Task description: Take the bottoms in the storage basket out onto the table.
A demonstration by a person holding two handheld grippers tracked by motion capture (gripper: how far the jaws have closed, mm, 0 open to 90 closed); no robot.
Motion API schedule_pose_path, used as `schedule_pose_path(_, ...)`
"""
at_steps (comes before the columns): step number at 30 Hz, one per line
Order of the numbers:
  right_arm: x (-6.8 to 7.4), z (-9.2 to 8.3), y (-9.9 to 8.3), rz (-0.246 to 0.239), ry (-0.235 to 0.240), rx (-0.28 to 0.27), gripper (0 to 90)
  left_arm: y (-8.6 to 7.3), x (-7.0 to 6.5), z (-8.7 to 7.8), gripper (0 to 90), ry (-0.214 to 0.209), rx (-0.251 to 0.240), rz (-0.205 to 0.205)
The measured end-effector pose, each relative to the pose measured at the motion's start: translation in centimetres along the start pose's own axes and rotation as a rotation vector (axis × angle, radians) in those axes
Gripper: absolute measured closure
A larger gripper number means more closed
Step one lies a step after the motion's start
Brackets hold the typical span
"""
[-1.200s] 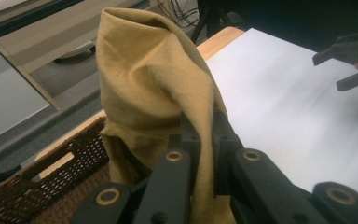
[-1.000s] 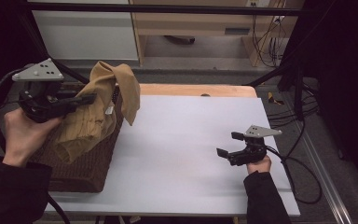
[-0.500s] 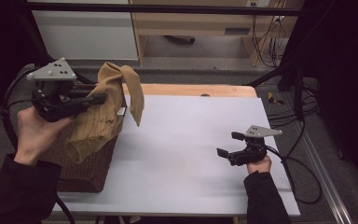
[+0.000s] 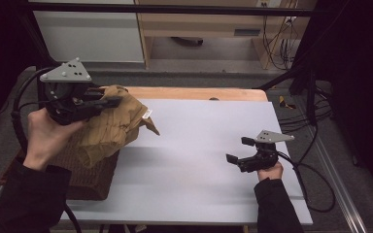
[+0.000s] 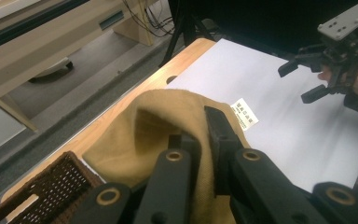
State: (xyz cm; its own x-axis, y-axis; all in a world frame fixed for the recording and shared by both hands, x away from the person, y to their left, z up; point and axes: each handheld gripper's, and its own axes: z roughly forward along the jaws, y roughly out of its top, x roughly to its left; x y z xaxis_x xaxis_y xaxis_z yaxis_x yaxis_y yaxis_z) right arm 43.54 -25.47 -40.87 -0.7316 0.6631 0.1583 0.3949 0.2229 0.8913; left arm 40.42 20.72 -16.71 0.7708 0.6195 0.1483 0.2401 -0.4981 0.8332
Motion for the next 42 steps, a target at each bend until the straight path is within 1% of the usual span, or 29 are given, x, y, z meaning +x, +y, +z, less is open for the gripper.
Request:
schedule_pose_path(7,0.0,-0.1,0.0,0.001,0.0,-0.003,3.7,0.7,-0.6,0.6,87.3,-0.012,0.003,0.019)
schedule_pose_path(18,0.0,-0.1,0.0,0.002,0.0,-0.007,3.7,1.7,-1.5,1.8,87.2,-0.038,0.006,0.036)
schedule_pose_path(28,0.0,-0.3,0.1,0.003,0.003,-0.013,3.7,2.9,-2.6,2.9,87.3,-0.064,0.012,0.066)
schedule_pose_path(42,0.0,-0.2,0.1,0.005,0.003,-0.011,3.7,4.0,-3.6,4.4,87.3,-0.098,0.009,0.081)
